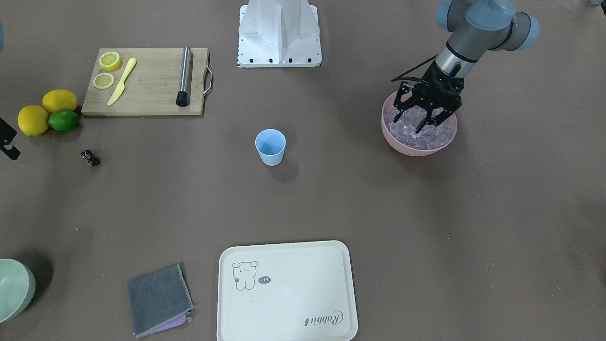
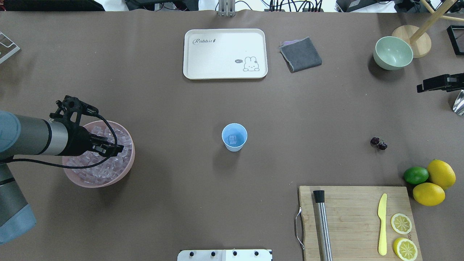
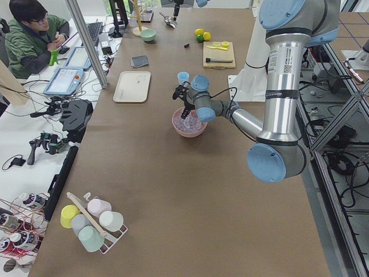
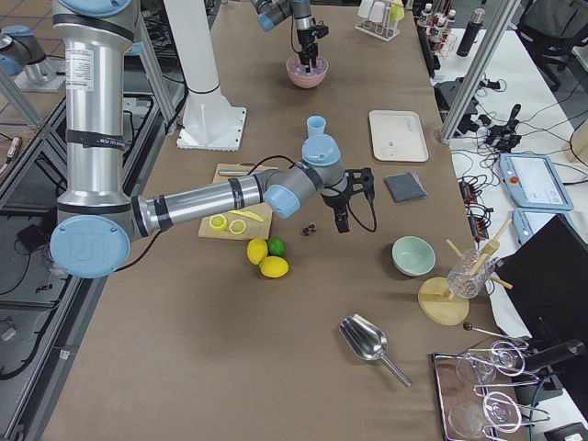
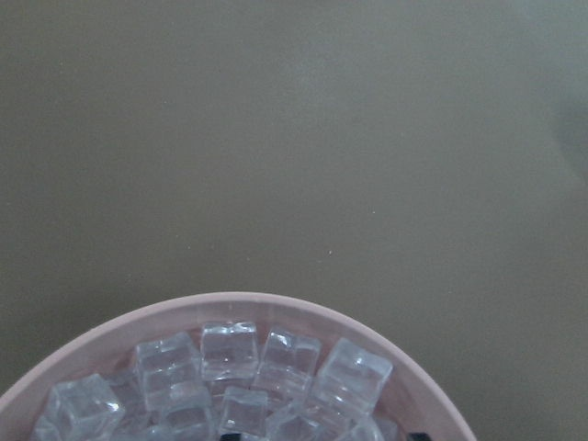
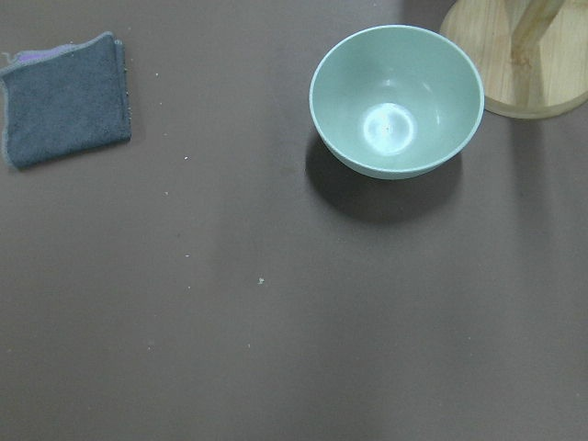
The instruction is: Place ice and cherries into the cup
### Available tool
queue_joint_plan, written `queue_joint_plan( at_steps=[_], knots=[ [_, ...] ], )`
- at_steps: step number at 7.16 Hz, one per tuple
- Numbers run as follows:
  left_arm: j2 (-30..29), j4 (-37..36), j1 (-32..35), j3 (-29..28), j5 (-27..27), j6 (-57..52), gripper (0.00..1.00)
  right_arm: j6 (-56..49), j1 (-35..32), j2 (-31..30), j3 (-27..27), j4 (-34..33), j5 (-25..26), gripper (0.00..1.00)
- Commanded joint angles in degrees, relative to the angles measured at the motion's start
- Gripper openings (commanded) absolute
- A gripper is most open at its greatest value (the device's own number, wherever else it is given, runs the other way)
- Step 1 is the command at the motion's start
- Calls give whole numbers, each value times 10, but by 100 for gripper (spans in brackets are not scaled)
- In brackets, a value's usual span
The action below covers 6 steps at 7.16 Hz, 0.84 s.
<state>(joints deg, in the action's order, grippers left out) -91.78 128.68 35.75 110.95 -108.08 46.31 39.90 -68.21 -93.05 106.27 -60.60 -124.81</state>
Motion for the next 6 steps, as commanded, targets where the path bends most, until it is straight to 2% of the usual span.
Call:
queue_joint_plan(
  at_steps=[1,6],
  knots=[
    [-8,2,-9,-2,1,6,68,0,0,1,0,0,0,100],
    [-26,3,-16,-21,5,4,65,1,3,3,-6,0,1,100]
  ],
)
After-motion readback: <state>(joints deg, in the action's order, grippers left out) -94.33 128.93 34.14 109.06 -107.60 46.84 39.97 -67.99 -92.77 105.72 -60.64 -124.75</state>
